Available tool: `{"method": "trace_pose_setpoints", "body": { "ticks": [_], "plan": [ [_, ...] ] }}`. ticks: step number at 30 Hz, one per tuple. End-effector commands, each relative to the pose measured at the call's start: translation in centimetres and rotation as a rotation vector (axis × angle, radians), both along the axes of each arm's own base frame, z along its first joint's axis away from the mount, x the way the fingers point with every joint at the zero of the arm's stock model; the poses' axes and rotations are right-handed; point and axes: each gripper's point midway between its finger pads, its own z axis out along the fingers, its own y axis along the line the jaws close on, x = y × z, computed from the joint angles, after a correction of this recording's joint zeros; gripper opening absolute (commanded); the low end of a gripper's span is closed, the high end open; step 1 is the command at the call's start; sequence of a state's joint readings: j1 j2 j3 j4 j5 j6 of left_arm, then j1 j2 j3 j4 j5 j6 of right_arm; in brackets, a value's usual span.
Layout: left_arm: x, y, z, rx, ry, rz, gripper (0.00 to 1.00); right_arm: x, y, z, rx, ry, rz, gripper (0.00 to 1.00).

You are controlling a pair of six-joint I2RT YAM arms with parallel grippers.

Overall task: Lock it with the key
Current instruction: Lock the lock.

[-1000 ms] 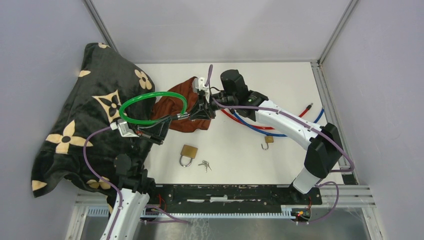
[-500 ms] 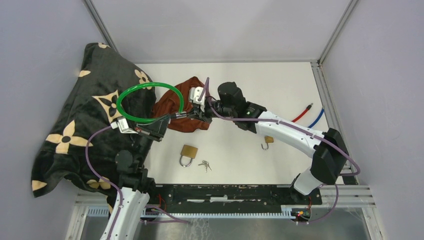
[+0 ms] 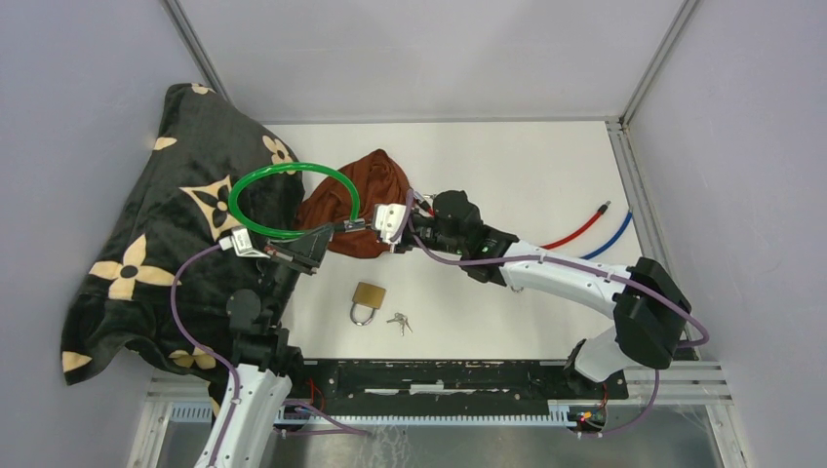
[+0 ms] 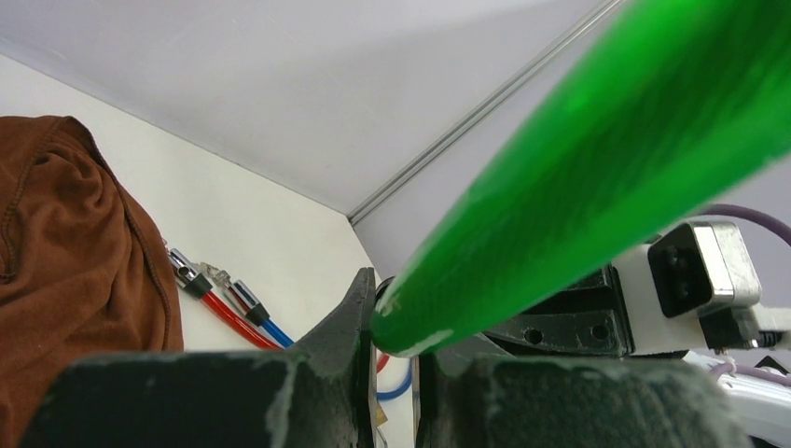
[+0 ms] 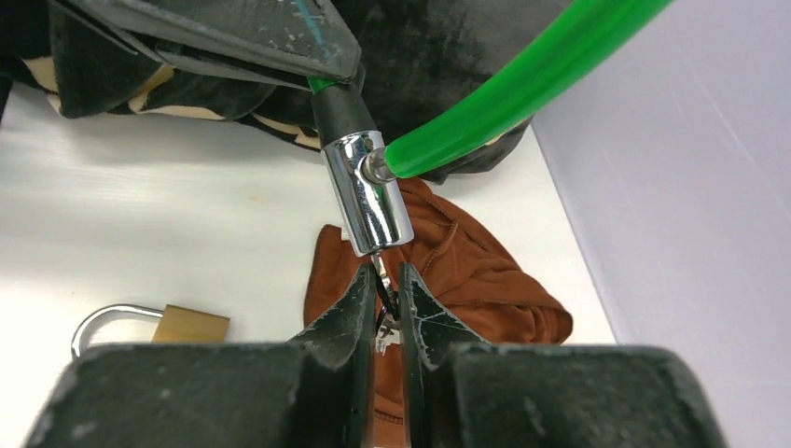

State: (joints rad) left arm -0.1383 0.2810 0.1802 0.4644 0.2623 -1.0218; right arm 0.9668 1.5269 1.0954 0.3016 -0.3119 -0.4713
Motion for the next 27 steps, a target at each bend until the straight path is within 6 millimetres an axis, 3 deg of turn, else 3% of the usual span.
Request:
{"method": "trace_pose_setpoints", "body": {
  "ticks": [1, 3, 7, 9, 12, 17, 27],
  "plan": [
    [-0.5, -0.2, 1.2, -0.042, -0.021, -0.029, 0.02, -0.4, -0.3, 4.7, 0.115, -0.207, 0.007, 0.00],
    [-0.7, -0.1, 1.5, -0.025, -0.043, -0.021, 0.02, -0.4, -0.5, 4.0, 0.078, -0.219, 0.013, 0.02],
    [-1.3, 0.2, 3.1, 0.029, -0.148, 0.010, 0.02, -0.7, -1.0, 3.7, 0.006, -0.192, 0.023, 0.44],
    [-1.4, 0.3, 3.5, 0.039, -0.172, 0.018, 0.02, -1.3, -1.3, 3.6, -0.012, -0.181, 0.044, 0.59],
    [-1.4, 0.2, 3.4, 0.046, -0.176, 0.016, 0.02, -1.6, -2.2, 3.1, -0.037, -0.179, 0.036, 0.71],
    [-1.5, 0.1, 3.2, 0.048, -0.176, 0.009, 0.02, -1.1, -2.6, 3.8, -0.031, -0.175, -0.004, 0.74],
    [-1.5, 0.3, 3.3, 0.043, -0.177, 0.015, 0.02, -0.7, -0.4, 3.5, -0.048, -0.117, 0.038, 0.49]
  ]
}}
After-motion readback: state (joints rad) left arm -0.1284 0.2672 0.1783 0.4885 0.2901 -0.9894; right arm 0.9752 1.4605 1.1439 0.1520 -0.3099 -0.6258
